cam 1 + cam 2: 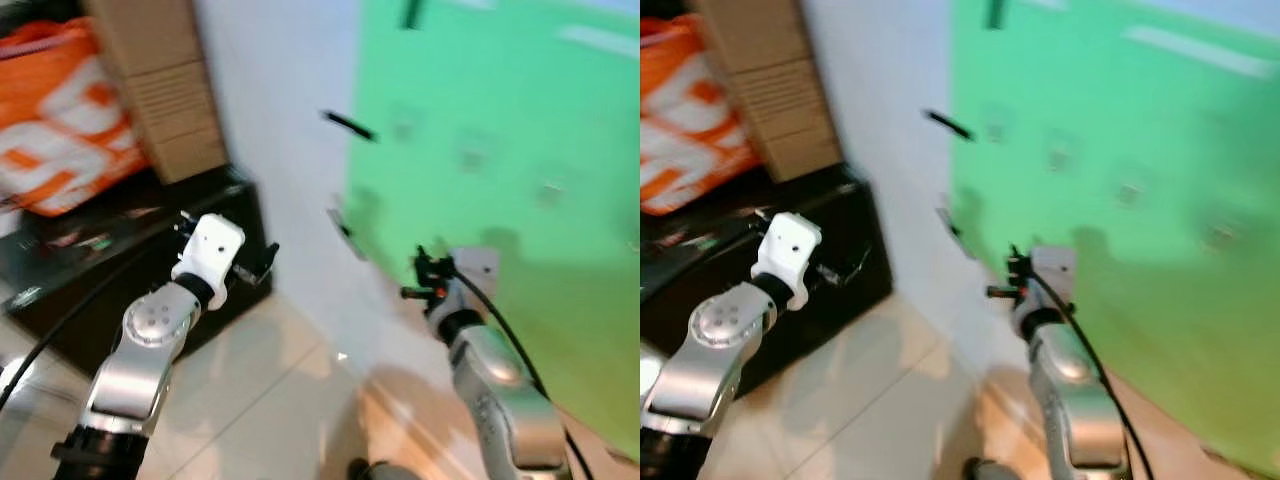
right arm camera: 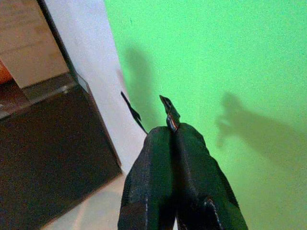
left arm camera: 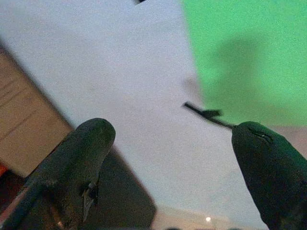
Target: Hang keys on a hook
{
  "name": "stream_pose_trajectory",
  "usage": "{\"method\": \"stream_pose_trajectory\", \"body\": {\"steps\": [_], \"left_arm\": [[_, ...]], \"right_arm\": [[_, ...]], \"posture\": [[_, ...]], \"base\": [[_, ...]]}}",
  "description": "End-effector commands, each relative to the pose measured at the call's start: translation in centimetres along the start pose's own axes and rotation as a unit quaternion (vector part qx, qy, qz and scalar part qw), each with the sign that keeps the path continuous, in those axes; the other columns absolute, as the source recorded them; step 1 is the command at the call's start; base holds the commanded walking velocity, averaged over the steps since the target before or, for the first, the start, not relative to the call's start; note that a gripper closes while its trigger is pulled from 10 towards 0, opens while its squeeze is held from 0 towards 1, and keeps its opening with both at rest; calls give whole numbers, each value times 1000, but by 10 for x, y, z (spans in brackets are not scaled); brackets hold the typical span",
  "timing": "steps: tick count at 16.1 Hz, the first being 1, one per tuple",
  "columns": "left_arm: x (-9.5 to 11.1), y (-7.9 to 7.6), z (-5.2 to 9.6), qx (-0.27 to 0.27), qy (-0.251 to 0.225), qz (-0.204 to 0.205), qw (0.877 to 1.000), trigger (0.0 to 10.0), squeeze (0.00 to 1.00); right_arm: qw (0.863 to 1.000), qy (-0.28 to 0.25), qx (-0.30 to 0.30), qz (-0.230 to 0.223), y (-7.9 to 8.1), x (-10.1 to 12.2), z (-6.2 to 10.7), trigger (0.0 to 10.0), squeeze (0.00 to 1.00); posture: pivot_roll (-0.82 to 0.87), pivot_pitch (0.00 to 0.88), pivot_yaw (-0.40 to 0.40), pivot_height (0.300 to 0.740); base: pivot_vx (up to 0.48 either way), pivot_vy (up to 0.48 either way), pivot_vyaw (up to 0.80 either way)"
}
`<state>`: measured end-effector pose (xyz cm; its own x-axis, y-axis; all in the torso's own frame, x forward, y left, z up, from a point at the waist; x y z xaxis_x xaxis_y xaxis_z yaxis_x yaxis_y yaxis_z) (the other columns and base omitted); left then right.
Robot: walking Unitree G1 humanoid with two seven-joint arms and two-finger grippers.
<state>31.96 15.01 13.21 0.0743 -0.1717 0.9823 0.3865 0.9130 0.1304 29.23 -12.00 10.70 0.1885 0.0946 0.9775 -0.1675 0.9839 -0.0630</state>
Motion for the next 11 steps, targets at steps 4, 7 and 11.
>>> {"method": "stream_pose_trajectory", "body": {"steps": [4, 7, 11], "left_arm": [[-2, -4, 4, 2, -5, 17, 1000, 10000, 0], [-3, 0, 10, 15, -4, 23, 1000, 10000, 0], [0, -1, 13, 8, -8, 28, 1000, 10000, 0]], "right_arm": [[1000, -26, 16, 2, 0, 14, -3, 10000, 0], [998, -38, 45, 14, 7, 20, -9, 10000, 0], [997, -44, 62, 25, 13, 26, -12, 10000, 0]], "posture": [[17, 0, 0, 740], [39, 0, -28, 740], [53, 0, -41, 740]], "base": [[0, 0, -322], [0, 0, 0], [218, 0, 52]]}}
Point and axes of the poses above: a point about 5 cm out from each wrist's last joint towards the gripper, its own z axis pointing back from the gripper into the wrist, its own x axis along the axis of the wrist's last joint, y = z × x, the point moved 4 cm from there along -z, pointing out of the wrist towards the gripper, and after that the axes turned 12 degrees about z, right-handed, at the moved point
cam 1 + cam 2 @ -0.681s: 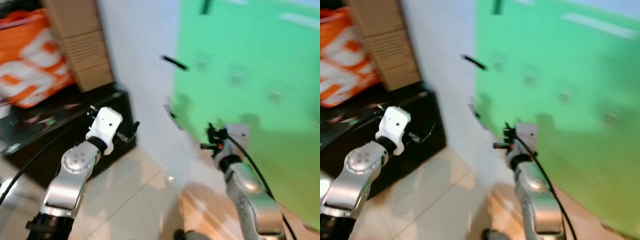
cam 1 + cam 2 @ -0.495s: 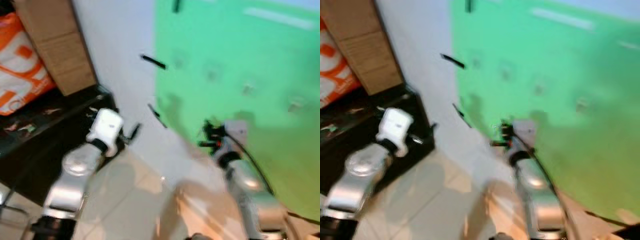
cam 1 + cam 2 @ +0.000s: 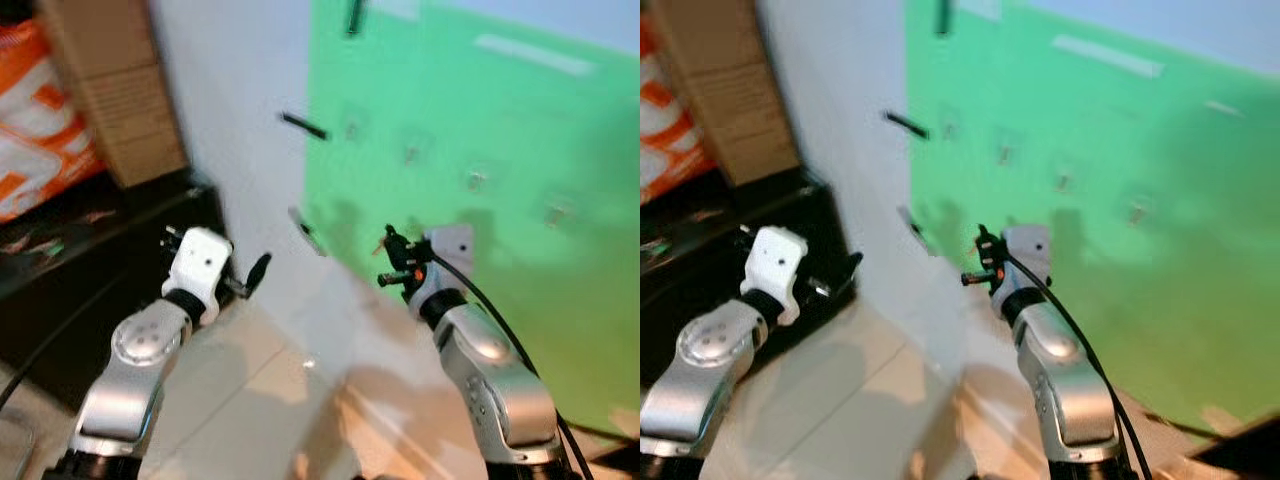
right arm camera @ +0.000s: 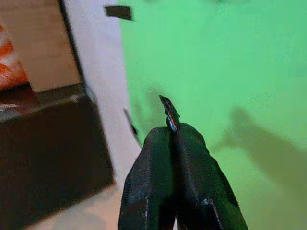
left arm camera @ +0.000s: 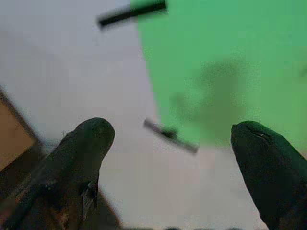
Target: Hang keys on a hook
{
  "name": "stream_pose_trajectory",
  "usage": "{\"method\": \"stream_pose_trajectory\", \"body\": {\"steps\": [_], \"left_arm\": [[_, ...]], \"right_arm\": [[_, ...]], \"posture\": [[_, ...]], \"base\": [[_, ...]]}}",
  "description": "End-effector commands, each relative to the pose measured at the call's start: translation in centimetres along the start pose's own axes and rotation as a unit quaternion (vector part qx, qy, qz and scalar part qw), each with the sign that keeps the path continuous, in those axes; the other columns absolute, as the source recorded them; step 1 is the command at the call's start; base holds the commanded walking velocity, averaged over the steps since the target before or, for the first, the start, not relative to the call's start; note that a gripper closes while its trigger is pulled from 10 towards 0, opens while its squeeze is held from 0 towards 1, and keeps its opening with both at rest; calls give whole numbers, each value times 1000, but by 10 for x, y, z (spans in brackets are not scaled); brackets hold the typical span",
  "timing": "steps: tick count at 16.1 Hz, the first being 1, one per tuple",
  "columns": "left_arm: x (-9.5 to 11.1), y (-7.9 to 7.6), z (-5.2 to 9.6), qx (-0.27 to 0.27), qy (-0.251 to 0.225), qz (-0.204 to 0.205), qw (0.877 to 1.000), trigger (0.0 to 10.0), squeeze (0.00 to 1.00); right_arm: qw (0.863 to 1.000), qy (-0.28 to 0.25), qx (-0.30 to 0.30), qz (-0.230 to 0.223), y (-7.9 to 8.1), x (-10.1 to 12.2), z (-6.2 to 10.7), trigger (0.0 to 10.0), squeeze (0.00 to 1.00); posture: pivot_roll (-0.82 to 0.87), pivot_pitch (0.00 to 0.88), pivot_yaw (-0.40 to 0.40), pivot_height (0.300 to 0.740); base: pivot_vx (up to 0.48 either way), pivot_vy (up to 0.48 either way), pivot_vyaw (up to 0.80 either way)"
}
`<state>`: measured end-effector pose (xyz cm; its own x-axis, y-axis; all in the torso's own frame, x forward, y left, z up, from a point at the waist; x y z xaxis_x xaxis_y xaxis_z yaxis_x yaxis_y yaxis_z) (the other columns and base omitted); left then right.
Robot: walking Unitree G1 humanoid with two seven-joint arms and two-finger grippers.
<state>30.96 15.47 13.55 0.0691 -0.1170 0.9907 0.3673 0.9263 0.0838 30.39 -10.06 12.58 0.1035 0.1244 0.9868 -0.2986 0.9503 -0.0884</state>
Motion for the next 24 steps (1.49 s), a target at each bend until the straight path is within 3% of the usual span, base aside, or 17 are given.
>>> {"method": "stream_pose_trajectory", "body": {"steps": [1, 6, 12, 16, 18, 24], "left_arm": [[-2, -2, 2, -5, 6, 3, 1000, 10000, 0], [-2, -3, 3, -10, 8, 2, 1000, 10000, 0], [-3, -4, 4, -14, 11, 1, 1000, 10000, 0], [-1, -4, 4, -17, 8, -3, 1000, 10000, 0], [0, -6, 5, -38, 6, 3, 999, 10000, 0], [-5, -21, 19, -157, 40, -5, 987, 10000, 0]], "right_arm": [[1000, -5, -7, -1, -4, 4, -3, 10000, 0], [1000, -9, 0, -6, -1, 4, -1, 10000, 0], [997, -22, 65, 19, 16, 11, -1, 10000, 0], [996, -33, 79, 27, 17, 17, -2, 10000, 0], [992, -45, 109, 41, 26, 23, -2, 10000, 0], [995, -31, 94, 27, 25, 37, -20, 10000, 0]], "posture": [[52, 0, -39, 740], [50, 0, -33, 740], [52, 0, -38, 740], [53, 0, -41, 740], [59, 0, -44, 740], [67, 0, -52, 740]], "base": [[326, 0, 0], [322, 0, 0], [315, 0, 0], [69, 0, 0], [0, 0, 0], [0, 0, 0]]}}
Point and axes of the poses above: a point about 5 cm out from each wrist's last joint towards the gripper, its own z axis pointing back from the gripper into the wrist, its own x axis along the axis of the wrist's last joint, y = z × x, the point moved 4 cm from there along -z, pointing out of the wrist towards the gripper, and after that the axes turned 12 degrees about z, right-handed, at the moved point
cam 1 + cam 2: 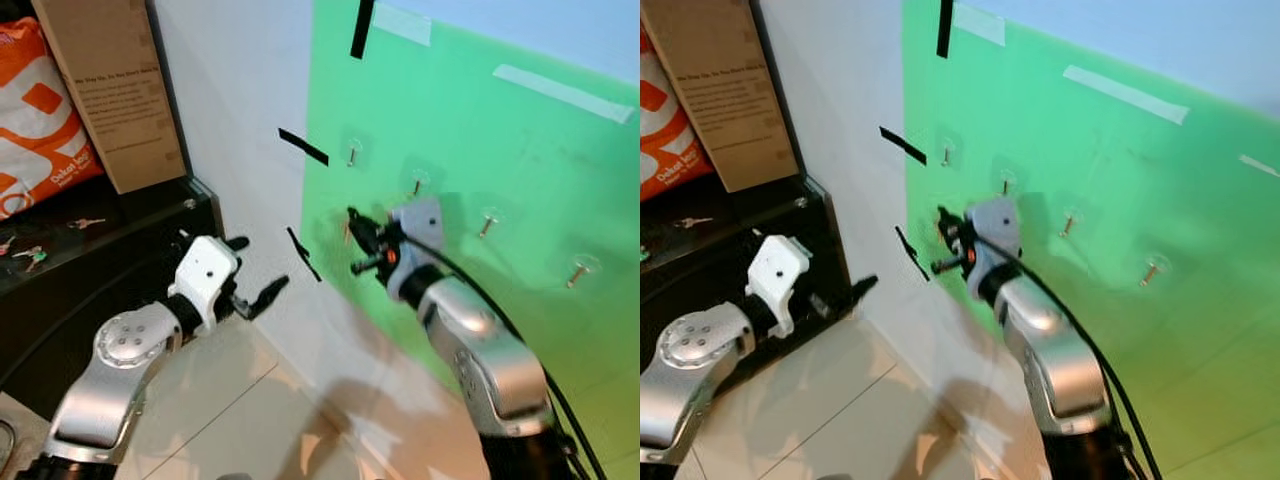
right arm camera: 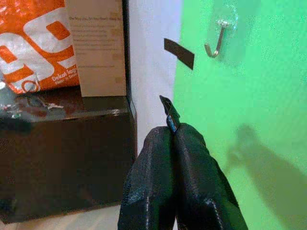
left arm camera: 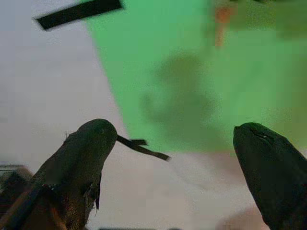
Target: Hang keys on a hook
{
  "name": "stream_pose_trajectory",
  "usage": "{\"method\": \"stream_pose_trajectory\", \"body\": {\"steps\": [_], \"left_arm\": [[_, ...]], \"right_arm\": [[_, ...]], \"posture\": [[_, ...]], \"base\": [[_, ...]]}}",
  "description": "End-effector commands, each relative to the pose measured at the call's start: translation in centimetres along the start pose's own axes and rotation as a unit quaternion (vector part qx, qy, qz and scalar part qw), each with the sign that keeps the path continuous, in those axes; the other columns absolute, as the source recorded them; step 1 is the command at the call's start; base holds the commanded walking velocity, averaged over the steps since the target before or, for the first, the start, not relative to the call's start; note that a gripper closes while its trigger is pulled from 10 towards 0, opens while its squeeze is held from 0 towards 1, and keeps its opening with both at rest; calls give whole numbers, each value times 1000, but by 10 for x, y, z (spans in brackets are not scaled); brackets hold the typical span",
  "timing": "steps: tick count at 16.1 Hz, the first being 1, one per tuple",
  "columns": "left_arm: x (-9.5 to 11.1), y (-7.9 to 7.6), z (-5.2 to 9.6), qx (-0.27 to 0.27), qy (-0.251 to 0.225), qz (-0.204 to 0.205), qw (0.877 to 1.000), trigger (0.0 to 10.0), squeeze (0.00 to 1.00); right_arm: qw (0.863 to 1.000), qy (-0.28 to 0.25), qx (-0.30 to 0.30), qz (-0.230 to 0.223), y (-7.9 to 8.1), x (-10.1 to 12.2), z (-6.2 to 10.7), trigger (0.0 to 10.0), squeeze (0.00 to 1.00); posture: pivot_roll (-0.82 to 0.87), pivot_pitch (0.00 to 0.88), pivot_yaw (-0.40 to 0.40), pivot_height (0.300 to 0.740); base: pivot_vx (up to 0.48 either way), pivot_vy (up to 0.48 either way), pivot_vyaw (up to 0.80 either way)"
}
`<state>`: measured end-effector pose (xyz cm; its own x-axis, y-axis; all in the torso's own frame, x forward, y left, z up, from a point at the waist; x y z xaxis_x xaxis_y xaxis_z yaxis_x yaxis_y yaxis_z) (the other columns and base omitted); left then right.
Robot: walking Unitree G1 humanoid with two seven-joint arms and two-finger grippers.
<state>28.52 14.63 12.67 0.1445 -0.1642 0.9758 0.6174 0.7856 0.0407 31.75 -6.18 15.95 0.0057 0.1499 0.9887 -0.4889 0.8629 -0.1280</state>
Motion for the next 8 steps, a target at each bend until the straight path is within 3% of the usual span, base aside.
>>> {"method": "stream_pose_trajectory", "body": {"steps": [1, 8], "left_arm": [[4, -4, 1, -23, -1, -6, 1000, 10000, 0], [6, -10, 3, -47, -3, -8, 999, 10000, 0]], "right_arm": [[1000, 3, -6, -18, -5, 5, -6, 10000, 0], [994, -13, -2, -108, 3, 35, -36, 10000, 0]], "posture": [[67, 0, -53, 740], [74, 0, -61, 740]], "base": [[0, 0, 0], [0, 0, 0]]}}
Point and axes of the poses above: a point about 5 cm out from each wrist's last joint towards the gripper, its own z axis pointing back from the gripper into the wrist, its own x axis along the axis of the wrist's last joint, y = z × x, the point moved 4 cm from there along -z, pointing out of the wrist towards the gripper, and after that the axes turned 12 degrees about z, right-handed, at the moved point
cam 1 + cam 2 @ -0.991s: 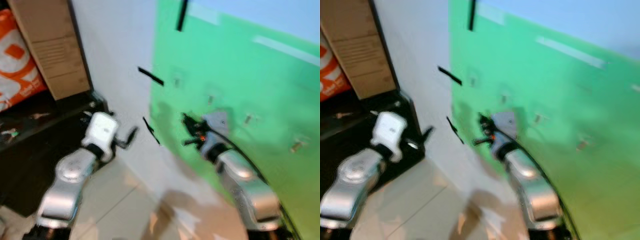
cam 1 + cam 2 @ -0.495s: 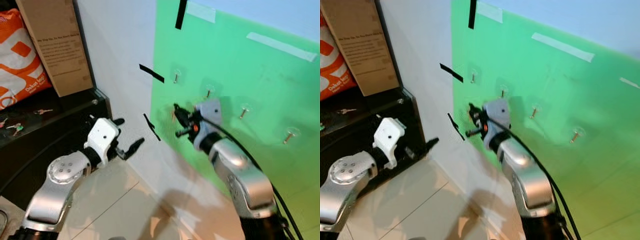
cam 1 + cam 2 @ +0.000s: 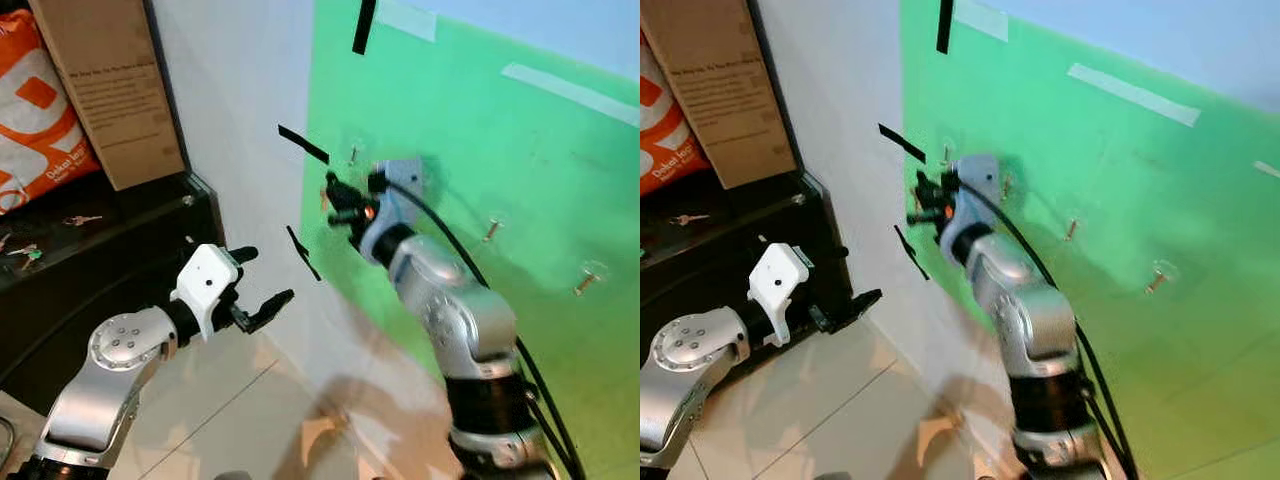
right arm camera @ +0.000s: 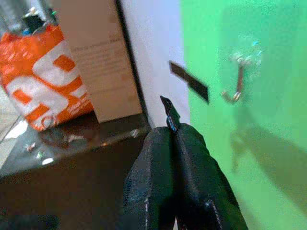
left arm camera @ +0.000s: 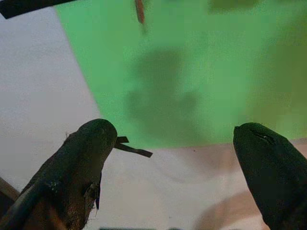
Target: Hang keys on a hook
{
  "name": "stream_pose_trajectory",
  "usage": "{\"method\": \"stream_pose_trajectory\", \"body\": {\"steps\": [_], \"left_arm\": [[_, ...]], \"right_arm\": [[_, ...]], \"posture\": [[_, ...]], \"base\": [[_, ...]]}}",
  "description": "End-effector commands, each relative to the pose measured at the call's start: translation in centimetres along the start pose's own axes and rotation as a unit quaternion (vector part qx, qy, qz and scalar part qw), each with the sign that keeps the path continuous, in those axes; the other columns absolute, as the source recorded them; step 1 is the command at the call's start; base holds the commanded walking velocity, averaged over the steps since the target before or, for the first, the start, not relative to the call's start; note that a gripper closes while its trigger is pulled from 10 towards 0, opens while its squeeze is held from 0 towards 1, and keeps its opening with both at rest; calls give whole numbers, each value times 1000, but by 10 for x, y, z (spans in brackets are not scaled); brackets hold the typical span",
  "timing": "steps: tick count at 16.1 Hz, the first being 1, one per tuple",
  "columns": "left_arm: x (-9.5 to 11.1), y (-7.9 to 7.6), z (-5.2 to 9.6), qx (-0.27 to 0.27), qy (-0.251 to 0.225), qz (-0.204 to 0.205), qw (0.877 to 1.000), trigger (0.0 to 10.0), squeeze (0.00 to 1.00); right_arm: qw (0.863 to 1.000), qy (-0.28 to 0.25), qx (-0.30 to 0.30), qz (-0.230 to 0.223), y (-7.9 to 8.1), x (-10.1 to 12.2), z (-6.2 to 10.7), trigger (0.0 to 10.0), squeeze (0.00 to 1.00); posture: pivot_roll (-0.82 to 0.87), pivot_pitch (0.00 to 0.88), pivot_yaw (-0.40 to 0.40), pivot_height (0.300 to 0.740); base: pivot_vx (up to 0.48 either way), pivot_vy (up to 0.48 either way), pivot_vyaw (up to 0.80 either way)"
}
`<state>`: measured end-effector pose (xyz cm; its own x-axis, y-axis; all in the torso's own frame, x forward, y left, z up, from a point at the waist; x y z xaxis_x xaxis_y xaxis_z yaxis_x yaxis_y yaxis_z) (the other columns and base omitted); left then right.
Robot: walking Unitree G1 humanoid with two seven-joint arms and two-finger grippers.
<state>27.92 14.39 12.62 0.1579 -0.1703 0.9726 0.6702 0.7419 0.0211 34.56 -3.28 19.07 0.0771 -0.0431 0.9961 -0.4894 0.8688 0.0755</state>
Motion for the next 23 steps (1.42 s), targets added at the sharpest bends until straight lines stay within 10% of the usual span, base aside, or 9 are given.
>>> {"method": "stream_pose_trajectory", "body": {"steps": [1, 11, 23], "left_arm": [[8, -3, 0, -10, -12, -11, 1000, 10000, 0], [23, -9, -3, -32, -39, 8, 999, 10000, 0], [20, -11, -2, -35, -37, 9, 999, 10000, 0]], "right_arm": [[1000, -2, -12, -19, -4, 4, -2, 10000, 0], [989, -8, -68, -128, -20, 12, -11, 10000, 0], [994, -7, 30, -101, 6, 20, -9, 10000, 0]], "posture": [[79, 0, -67, 740], [79, 0, -71, 740], [79, 0, -76, 740]], "base": [[0, 0, 0], [0, 0, 0], [0, 0, 0]]}}
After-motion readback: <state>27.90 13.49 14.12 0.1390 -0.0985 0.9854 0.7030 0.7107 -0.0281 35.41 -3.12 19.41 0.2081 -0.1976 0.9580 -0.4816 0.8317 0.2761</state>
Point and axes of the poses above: a point about 5 cm out from each wrist's last joint towards the gripper, its own z axis pointing back from the gripper into the wrist, its own x axis along the axis of the wrist's last joint, y = z × x, the point moved 4 cm from there along -z, pointing out of the wrist towards the gripper, and after that the axes turned 12 degrees about z, right-handed, at the moved point
